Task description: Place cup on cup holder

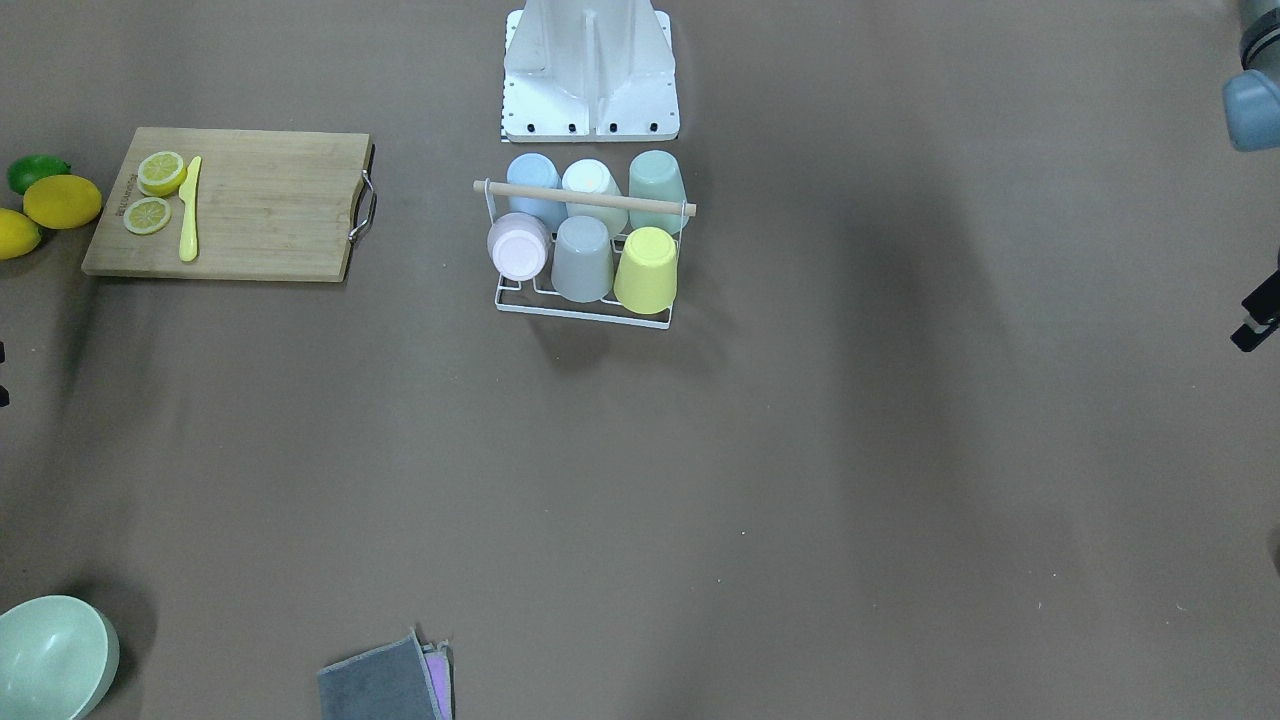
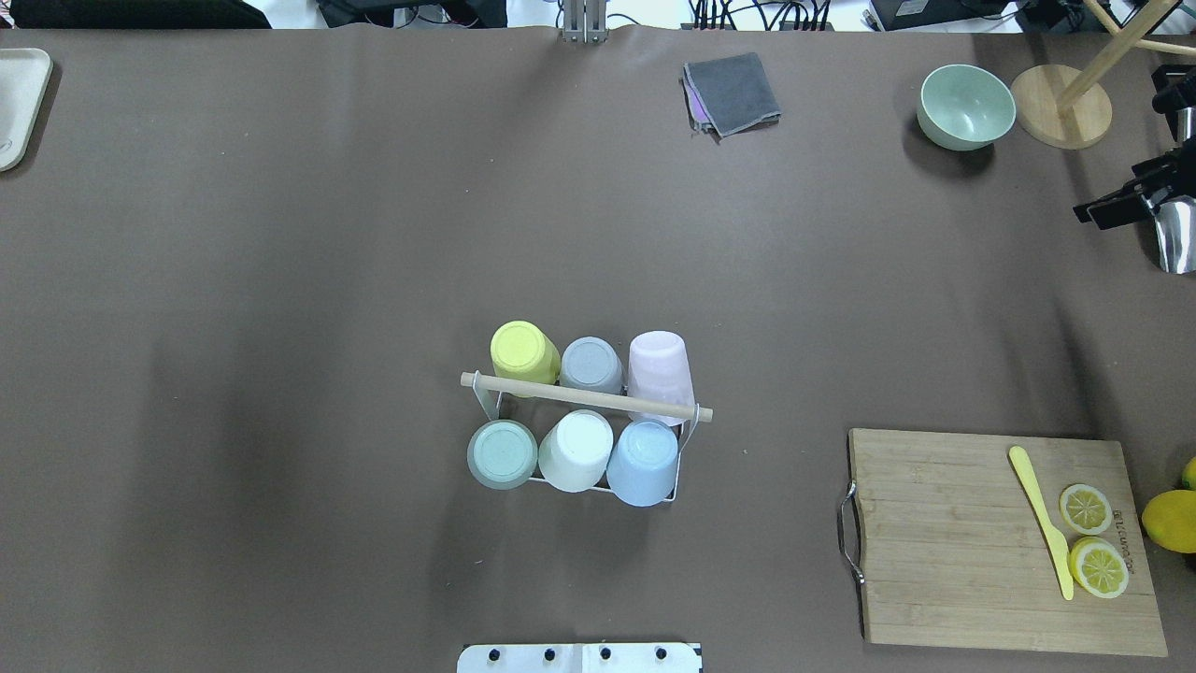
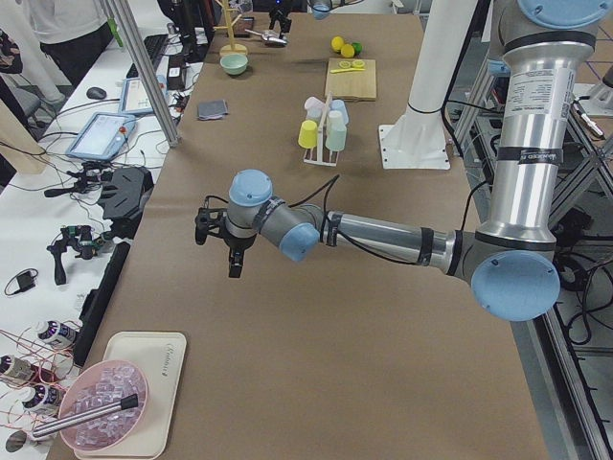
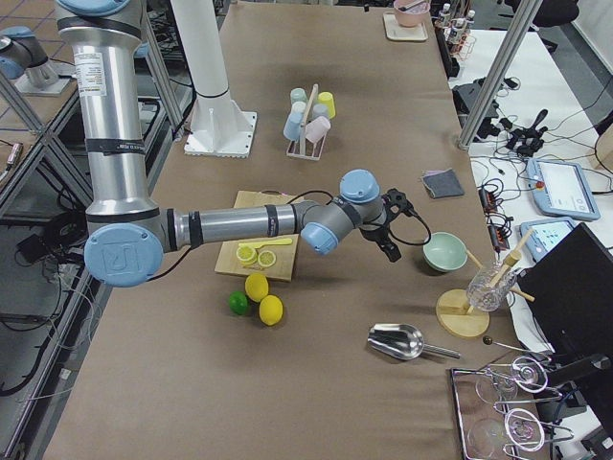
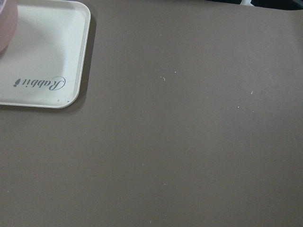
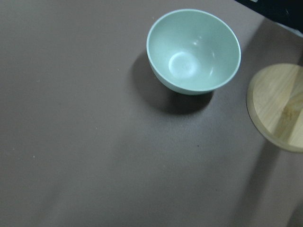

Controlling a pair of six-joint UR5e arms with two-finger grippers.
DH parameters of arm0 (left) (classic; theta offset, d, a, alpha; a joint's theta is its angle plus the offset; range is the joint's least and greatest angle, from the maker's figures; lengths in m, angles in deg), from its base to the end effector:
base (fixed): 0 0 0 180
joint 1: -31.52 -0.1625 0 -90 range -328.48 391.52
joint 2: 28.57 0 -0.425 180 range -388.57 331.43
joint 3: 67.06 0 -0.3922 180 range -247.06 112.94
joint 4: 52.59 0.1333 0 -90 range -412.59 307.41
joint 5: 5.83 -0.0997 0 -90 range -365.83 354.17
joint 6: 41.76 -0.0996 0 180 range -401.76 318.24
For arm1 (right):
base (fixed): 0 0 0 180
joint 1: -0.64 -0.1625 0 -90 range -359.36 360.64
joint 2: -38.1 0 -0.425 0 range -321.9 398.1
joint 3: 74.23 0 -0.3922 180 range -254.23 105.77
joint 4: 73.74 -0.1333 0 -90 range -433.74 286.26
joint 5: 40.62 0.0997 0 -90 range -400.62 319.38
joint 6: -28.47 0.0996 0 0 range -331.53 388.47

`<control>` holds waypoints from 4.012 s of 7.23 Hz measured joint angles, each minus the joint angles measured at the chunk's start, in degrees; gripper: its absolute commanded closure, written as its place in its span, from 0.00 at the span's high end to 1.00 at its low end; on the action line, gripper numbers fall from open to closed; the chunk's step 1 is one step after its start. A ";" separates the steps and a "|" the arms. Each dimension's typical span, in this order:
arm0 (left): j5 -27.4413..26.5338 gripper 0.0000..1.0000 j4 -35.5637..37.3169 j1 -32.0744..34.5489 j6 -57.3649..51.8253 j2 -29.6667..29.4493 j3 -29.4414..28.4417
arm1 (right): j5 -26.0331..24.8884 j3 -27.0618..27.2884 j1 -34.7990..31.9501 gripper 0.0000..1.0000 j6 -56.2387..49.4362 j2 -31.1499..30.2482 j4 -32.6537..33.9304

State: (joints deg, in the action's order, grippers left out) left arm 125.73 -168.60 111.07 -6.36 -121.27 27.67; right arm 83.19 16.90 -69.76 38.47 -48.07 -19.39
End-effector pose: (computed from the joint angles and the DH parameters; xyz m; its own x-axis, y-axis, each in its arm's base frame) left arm 0.0306 -0.5365 0.5436 0.6334 -0.0717 -0.7705 0.2645 0.9558 0.1285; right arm -0.1107 -0.5430 0.5506 0.6954 -0.4863 0.5290 0.1360 0.8120 0.5677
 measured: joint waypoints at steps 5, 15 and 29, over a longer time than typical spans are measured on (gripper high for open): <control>2.16 0.97 4.25 2.32 -7.34 6.47 2.63 | 1.32 5.89 -1.71 0.95 11.83 -1.63 23.06; 2.77 0.98 16.05 6.20 -22.96 16.37 7.59 | 5.57 5.48 -8.39 0.99 10.84 -11.04 28.66; -2.14 0.98 27.28 10.91 -40.22 3.45 -0.64 | 8.06 -2.14 -10.07 0.99 6.18 -5.16 28.95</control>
State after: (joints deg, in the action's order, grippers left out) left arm 123.58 -141.31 121.98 -46.57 -117.82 27.03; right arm 91.25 14.75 -79.82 44.65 -53.23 9.56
